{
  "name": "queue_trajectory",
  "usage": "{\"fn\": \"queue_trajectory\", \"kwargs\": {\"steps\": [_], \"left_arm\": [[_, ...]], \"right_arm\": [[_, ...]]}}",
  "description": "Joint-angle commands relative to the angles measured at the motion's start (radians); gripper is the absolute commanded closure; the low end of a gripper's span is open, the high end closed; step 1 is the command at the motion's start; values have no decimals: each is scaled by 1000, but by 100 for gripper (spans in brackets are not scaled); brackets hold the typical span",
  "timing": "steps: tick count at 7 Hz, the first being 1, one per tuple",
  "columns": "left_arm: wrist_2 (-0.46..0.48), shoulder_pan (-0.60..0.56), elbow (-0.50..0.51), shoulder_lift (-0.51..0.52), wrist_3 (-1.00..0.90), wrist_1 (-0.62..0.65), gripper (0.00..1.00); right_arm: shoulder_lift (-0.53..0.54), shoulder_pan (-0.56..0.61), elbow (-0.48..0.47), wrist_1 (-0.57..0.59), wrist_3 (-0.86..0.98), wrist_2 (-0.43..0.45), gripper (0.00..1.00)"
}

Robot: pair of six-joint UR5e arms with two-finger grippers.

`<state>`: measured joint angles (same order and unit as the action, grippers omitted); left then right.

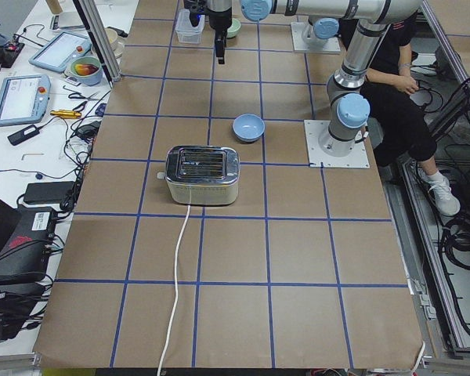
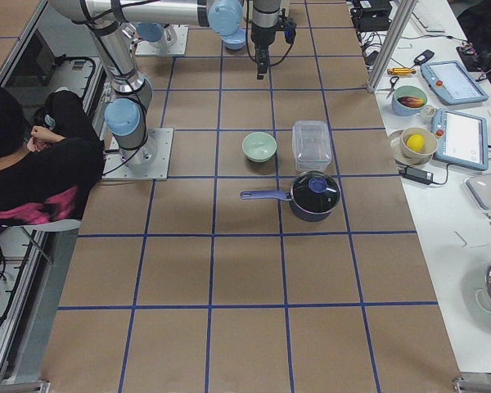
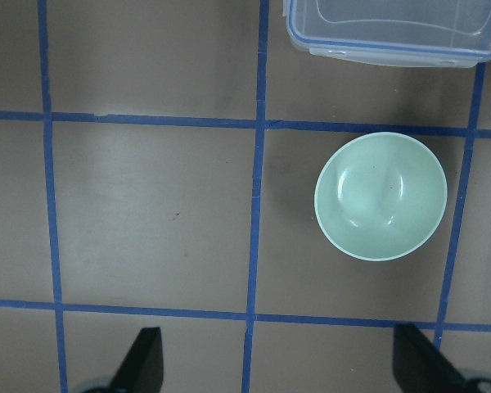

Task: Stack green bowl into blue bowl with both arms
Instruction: 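Lower left gripper onto the blue bowl while right gripper descends to green bowl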

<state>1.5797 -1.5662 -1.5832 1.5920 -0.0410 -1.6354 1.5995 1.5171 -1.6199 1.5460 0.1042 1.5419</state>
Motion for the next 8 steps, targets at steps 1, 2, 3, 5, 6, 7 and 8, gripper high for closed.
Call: {"fn": "queue_trajectory", "kwargs": {"steps": [1,2,3,5,6,7,8], "left_arm": [[-3,5,-218,25,20,159,0],[3,20,-388,25,20,272,0],[8,32,-541,26,13,446,0],[11,37,-681,63,13,635,0],[11,35,-682,68,18,643,0],[11,34,-682,72,21,646,26],[11,19,-684,62,21,644,98]], "right_arm": [[-4,-3,0,29,2,-8,0],[-41,-26,-2,116,61,-16,0],[-53,-58,-3,130,72,0,0],[-128,-222,-31,140,84,1,0],[-160,-291,-58,149,92,-3,0],[-211,-349,-90,246,198,-3,0],[-264,-365,-135,341,241,-5,0]]}}
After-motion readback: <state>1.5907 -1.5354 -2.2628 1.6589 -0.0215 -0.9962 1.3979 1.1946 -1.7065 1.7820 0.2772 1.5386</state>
